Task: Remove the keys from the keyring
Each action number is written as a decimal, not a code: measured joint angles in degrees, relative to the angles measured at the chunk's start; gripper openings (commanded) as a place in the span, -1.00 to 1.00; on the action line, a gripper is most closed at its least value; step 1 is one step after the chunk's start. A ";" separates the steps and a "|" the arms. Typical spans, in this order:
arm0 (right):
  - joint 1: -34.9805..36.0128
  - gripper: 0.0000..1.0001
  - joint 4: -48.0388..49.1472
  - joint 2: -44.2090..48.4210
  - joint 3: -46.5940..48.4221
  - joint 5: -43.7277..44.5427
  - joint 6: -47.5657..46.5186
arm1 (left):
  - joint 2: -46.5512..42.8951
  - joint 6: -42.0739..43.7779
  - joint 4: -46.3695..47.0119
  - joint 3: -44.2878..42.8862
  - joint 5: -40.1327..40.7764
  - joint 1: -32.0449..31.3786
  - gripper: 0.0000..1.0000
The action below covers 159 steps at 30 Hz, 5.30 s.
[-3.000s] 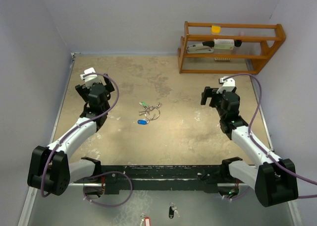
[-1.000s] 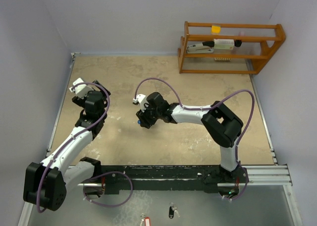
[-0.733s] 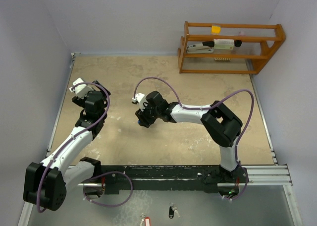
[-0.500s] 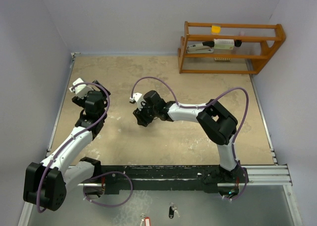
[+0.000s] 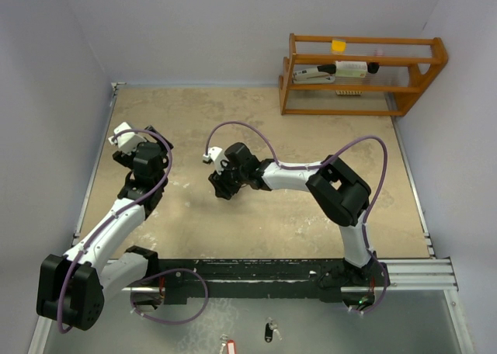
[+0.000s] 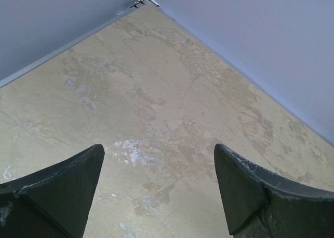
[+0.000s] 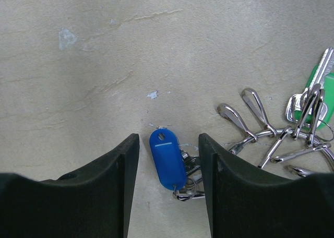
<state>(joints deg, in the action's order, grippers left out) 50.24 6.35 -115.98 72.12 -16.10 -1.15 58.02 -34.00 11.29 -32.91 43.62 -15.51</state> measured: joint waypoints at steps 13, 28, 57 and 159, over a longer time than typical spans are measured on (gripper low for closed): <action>0.33 -0.07 3.63 0.85 -2.93 3.21 -0.52 | -0.02 0.02 0.22 0.00 -0.39 -0.02 0.65; 0.76 -0.63 2.23 2.91 -5.27 16.74 3.89 | -0.28 0.09 0.28 0.00 -0.37 -0.02 0.65; 0.42 -1.00 -12.52 9.70 -1.53 22.69 5.97 | 1.73 0.79 1.84 0.00 -2.67 -0.02 0.55; 0.37 -1.00 13.97 35.39 -1.57 31.69 0.59 | 24.44 5.33 45.20 0.13 -71.58 -12.39 -1.00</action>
<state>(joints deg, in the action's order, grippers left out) 50.61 20.32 -80.60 70.54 15.59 -0.56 82.46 -28.67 56.49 -32.77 -27.97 -27.90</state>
